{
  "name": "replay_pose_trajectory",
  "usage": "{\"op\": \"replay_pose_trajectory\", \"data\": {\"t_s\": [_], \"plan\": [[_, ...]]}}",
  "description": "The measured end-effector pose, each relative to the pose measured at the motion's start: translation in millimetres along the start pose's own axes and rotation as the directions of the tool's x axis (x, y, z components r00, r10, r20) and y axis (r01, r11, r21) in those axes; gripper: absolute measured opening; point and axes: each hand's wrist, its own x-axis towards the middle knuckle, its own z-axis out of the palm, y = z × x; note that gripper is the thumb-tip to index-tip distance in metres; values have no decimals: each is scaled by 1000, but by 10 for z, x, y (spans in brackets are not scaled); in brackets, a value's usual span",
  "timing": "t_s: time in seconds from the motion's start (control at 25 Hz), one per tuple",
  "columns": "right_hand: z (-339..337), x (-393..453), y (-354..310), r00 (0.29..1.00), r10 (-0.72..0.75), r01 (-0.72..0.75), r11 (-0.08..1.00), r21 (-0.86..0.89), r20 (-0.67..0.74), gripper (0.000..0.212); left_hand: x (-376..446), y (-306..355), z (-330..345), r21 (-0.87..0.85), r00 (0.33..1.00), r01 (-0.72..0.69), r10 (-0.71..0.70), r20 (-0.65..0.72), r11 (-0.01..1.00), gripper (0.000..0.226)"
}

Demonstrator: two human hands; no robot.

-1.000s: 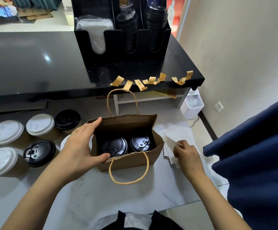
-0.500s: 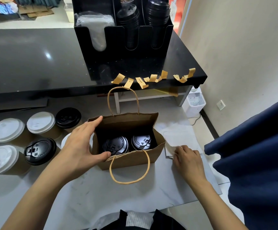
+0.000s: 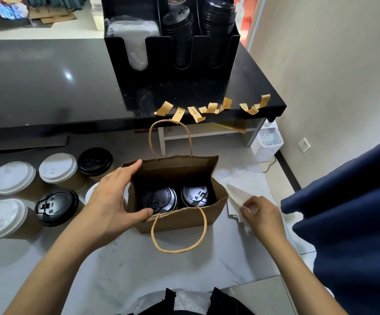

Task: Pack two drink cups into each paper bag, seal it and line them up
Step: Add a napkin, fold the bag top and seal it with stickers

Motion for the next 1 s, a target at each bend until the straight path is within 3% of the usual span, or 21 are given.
{"op": "replay_pose_trajectory", "data": {"t_s": [0.16, 0.32, 0.44, 0.6, 0.68, 0.72, 0.8, 0.92, 1.0], "plan": [[4, -39, 12, 993, -112, 107, 986, -126, -35, 13, -2, -5, -4, -5, 1000, -4, 4, 2, 1000, 109], [8, -80, -8, 978, -185, 168, 972, -165, -94, 8, -2, -1, -4, -5, 1000, -3, 3, 2, 1000, 108], [18, -100, 22, 981, -194, 194, 970, -146, 13, 8, 5, 10, -11, -1, 1000, 3, -3, 7, 1000, 108], [66, -162, 65, 973, -191, 214, 955, -203, 130, 52, -2, 20, -24, -9, 1000, 1, -1, 10, 1000, 108], [87, -178, 69, 981, -151, 166, 979, -122, 119, 82, -3, 29, -27, -8, 1000, 3, -3, 10, 1000, 108], [98, -180, 80, 988, -121, 128, 989, -73, 94, 85, -1, 33, -29, -7, 1000, 3, -3, 11, 1000, 108], [102, -145, 115, 995, -104, 104, 993, -62, 3, 60, 5, 40, -33, -2, 1000, 0, 0, 14, 1000, 107], [64, -116, 85, 970, -186, 177, 982, -69, -156, 13, 6, 47, -36, 2, 1000, -1, 1, 20, 1000, 108], [-12, -91, -43, 967, -137, 163, 981, 106, -216, 14, 5, 47, -35, 5, 1000, -4, 4, 20, 1000, 107]]}}
